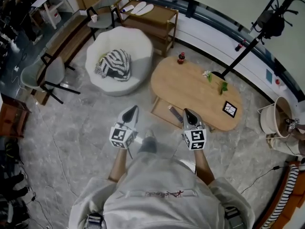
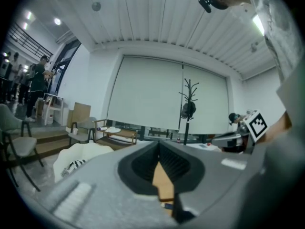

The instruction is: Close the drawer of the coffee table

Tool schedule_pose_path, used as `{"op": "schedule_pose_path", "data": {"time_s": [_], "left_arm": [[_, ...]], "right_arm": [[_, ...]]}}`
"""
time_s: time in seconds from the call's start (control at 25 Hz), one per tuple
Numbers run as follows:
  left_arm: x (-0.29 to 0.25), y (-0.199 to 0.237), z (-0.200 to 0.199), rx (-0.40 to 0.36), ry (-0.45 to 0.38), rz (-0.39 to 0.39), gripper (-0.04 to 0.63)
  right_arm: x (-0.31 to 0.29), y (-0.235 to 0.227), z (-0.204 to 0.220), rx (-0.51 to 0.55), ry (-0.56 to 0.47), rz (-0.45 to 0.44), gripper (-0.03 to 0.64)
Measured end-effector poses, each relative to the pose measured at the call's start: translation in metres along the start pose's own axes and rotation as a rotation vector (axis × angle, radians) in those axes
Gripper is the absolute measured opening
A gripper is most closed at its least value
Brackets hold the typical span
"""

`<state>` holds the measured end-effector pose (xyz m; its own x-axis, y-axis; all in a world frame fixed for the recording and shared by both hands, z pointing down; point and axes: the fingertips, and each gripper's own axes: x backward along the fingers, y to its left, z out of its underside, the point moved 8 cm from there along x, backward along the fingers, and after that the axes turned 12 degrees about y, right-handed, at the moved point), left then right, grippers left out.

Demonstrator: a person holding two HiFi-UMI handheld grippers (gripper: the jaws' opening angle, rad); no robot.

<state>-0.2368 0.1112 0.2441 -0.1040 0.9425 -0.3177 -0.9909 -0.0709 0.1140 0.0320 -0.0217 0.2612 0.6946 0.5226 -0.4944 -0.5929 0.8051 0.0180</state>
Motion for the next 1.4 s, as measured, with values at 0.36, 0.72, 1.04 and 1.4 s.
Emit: {"op": "schedule_pose_path", "data": {"time_s": [0.36, 0.72, 1.04, 1.4], "left_arm": [[-0.055, 0.055, -0.028, -0.015, 0.013, 0.067, 0.0], [-0.118, 0.089, -0.047, -0.051, 0.044, 0.183, 0.0], [-0.177, 0.066, -0.049, -0.102, 0.103, 0.349, 0.0], [-0.208, -0.017, -0.039, -0.192, 0.164, 0.525, 0.0]], "right_arm": [[-0.049, -0.012, -0.036, -0.026, 0.012, 0.062, 0.003], [-0.083, -0.029, -0.053, -0.079, 0.018, 0.158, 0.003], [-0.072, -0.051, -0.033, -0.161, 0.031, 0.267, 0.003], [-0.009, -0.067, 0.019, -0.284, 0.029, 0.391, 0.003]]}}
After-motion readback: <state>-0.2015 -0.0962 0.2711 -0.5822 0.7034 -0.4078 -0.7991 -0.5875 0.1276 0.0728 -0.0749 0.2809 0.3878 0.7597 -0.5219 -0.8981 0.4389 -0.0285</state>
